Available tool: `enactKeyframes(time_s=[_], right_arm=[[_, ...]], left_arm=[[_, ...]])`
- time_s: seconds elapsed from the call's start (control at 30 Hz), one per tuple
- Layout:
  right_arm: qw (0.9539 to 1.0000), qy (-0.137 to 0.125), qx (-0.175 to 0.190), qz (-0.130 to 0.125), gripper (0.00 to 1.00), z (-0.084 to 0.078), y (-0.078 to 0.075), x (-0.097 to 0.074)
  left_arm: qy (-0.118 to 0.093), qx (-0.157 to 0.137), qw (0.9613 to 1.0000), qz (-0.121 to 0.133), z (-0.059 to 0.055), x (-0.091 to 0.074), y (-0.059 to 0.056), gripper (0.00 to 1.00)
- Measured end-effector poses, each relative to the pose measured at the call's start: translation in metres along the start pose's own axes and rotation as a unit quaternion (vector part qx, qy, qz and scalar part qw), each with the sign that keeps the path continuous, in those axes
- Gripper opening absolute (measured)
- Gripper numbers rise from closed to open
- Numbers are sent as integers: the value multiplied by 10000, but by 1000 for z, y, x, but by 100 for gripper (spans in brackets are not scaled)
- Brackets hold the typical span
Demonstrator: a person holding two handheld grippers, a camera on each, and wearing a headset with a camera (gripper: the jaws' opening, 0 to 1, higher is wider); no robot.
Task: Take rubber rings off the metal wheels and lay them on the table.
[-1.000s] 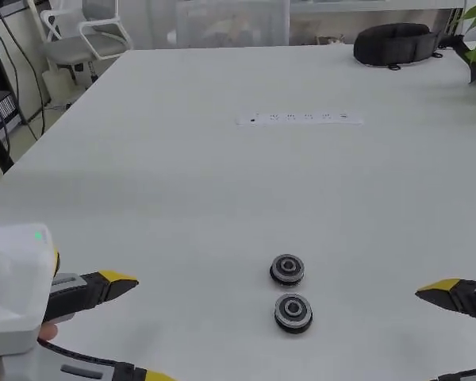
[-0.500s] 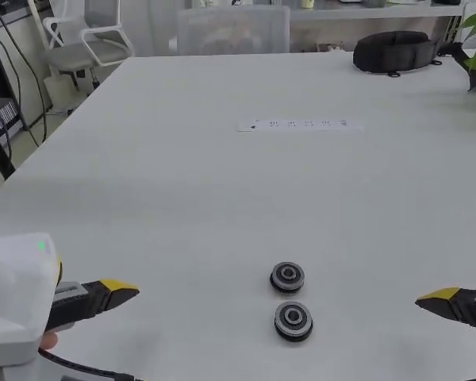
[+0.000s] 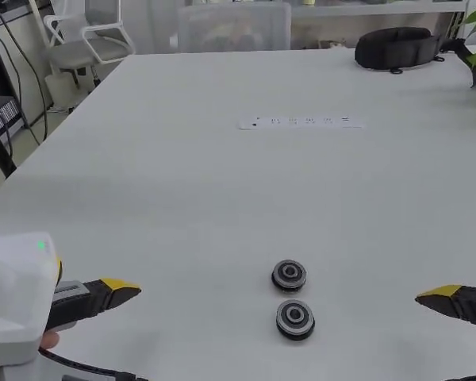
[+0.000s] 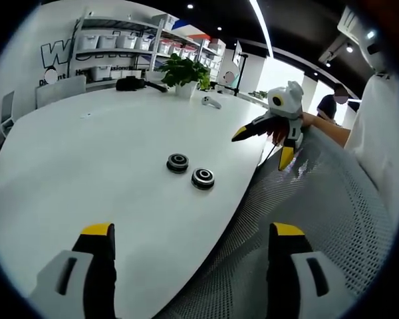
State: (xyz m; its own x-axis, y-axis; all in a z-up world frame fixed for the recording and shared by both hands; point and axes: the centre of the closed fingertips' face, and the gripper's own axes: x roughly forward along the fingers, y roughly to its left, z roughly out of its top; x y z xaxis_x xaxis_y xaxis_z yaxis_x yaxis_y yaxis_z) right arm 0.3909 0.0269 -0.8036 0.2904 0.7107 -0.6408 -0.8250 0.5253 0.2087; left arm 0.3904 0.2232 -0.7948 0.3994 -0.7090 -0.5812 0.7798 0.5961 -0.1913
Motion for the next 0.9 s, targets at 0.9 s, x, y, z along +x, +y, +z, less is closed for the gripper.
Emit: enactKeyframes(time_s=[0.9], right_arm=[[9975, -645, -222, -190, 88, 51, -22, -25]], left_arm=[[-304, 633, 9972, -260, 46, -7, -7, 97]])
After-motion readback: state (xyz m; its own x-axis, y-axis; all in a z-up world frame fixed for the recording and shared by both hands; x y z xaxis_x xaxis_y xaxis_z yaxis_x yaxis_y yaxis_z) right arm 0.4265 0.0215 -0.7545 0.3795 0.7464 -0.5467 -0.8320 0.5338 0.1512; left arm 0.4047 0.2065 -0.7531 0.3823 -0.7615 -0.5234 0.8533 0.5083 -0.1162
